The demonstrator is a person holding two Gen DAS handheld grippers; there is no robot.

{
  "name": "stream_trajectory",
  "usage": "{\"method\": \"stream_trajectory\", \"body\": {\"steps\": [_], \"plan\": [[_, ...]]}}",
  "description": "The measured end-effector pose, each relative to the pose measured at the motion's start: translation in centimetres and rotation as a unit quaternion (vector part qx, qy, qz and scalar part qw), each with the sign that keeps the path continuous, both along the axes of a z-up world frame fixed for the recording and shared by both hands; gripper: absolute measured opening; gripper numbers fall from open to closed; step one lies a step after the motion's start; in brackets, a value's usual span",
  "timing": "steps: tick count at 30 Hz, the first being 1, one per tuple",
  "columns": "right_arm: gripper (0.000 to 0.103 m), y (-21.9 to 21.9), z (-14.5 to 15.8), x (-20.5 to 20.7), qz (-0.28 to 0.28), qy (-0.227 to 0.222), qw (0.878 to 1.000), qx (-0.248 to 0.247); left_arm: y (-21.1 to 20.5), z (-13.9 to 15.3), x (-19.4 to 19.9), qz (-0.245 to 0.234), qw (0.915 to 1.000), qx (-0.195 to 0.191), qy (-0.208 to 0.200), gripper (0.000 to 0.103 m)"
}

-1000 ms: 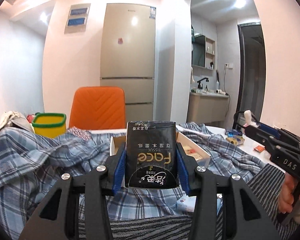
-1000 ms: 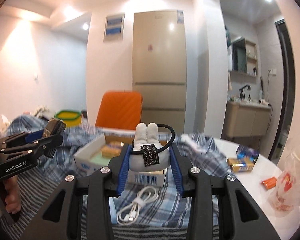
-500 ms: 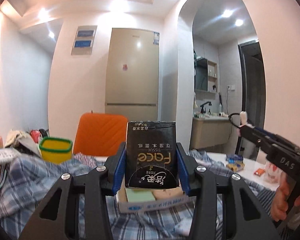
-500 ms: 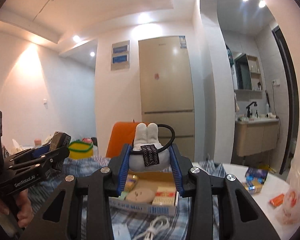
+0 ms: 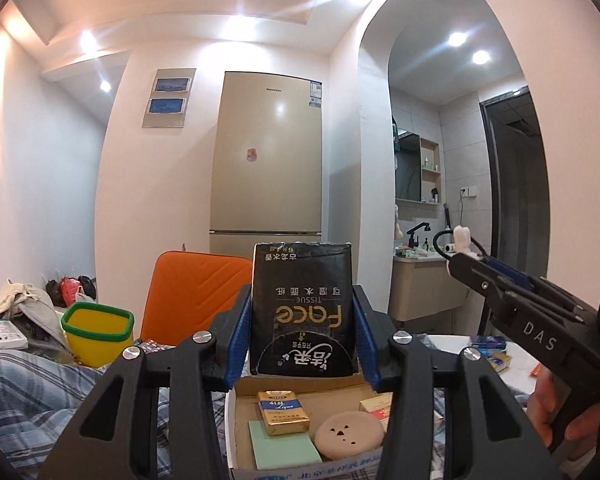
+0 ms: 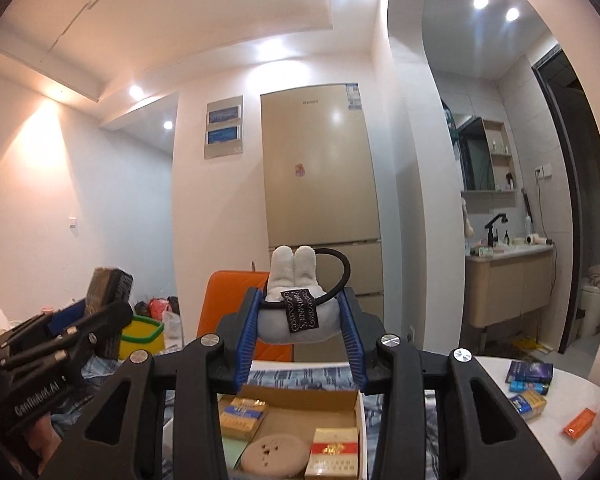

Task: Organize soft objects
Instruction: 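Lift the Face pack and bunny tie and carry both over the box, then lower both held items into the box and open both grippers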

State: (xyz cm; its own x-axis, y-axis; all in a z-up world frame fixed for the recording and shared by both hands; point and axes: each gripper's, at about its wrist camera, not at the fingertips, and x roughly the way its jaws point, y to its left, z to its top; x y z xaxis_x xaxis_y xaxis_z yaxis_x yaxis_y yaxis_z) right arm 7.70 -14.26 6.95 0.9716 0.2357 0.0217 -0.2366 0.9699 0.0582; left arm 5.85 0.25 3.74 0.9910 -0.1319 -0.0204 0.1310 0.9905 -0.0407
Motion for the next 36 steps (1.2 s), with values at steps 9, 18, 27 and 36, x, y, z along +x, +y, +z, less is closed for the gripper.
{"method": "stream_trajectory", "body": {"steps": [9,18,27,36], "plan": [[0.041,1.4,-3.3,3.1,-0.003,0.025,0.999,-0.023,0.1,-1.9,2.7,0.023,0.9994,-0.008,0.023,0.045],[0.041,1.5,-5.3,5.4,0.006,0.080,0.996,-0.036,0.3,-3.9,5.1,0.021,0.9957,-0.008,0.090,0.045],[0.041,2.0,-7.4,10.0,0.002,0.190,0.980,-0.053,0.0,-5.0,7.6,0.013,0.9868,-0.006,0.161,0.045],[0.041,0.9,-9.0,12.5,0.001,0.257,0.965,-0.043,-0.4,-6.7,9.7,0.016,0.9703,0.004,0.241,0.045]]}}
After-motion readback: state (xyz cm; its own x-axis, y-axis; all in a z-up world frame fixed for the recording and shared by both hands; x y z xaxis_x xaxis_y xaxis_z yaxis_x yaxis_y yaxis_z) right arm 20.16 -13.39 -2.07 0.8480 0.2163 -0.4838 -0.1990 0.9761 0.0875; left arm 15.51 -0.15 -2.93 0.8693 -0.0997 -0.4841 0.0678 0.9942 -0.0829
